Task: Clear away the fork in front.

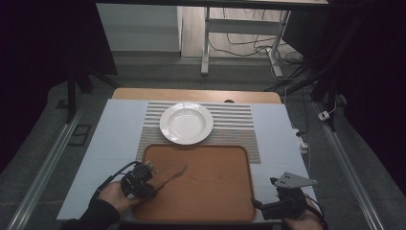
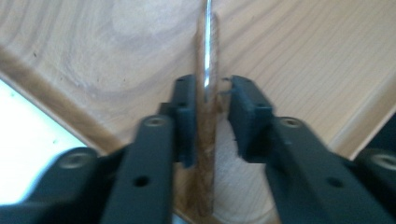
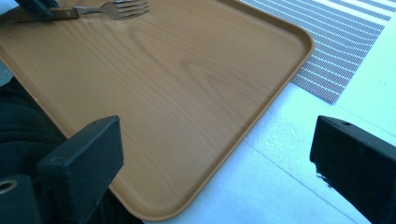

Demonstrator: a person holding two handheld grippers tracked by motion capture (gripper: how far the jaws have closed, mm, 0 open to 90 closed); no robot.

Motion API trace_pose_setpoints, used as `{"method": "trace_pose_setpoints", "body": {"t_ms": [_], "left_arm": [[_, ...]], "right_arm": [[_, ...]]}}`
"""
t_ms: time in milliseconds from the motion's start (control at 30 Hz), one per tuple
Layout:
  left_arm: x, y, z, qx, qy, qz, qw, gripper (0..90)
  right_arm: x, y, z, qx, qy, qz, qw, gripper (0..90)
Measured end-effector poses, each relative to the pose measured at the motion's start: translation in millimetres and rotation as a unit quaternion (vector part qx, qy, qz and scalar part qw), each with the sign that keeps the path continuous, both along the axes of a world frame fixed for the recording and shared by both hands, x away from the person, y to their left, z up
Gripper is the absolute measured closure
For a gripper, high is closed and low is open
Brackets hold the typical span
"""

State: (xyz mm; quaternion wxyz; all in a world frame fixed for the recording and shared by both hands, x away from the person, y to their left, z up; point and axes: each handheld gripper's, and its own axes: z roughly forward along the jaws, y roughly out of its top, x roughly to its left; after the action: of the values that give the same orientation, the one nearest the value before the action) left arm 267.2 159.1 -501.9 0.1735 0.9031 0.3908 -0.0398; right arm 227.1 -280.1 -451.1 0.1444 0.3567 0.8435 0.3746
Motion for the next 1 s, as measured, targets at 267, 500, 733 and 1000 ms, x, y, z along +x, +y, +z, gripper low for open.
{"method": "trace_pose_setpoints", "body": {"t_ms": [267, 500, 733, 1000], "left_arm": [[6.9, 4.7, 12.0, -0.055, -0.046, -0.009, 0.9974, 60.5], [22.3, -0.6, 19.9, -0.074, -0.070, -0.006, 0.9947, 81.2], [39.8, -10.9, 14.8, -0.086, -0.061, -0.005, 0.9944, 89.0], [60.6, -19.1, 11.5, -0.101, -0.064, 0.007, 0.9928, 89.0]], "right_arm": [[0.5, -0.6, -0.2, 0.001, 0.004, -0.003, 1.0000, 0.0], [2.1, -0.2, -1.1, 0.001, 0.012, -0.004, 0.9999, 0.0], [2.3, 0.5, -1.3, -0.005, 0.014, -0.002, 0.9999, 0.0], [2.8, 1.3, -1.9, -0.007, 0.016, 0.000, 0.9998, 0.0]]}}
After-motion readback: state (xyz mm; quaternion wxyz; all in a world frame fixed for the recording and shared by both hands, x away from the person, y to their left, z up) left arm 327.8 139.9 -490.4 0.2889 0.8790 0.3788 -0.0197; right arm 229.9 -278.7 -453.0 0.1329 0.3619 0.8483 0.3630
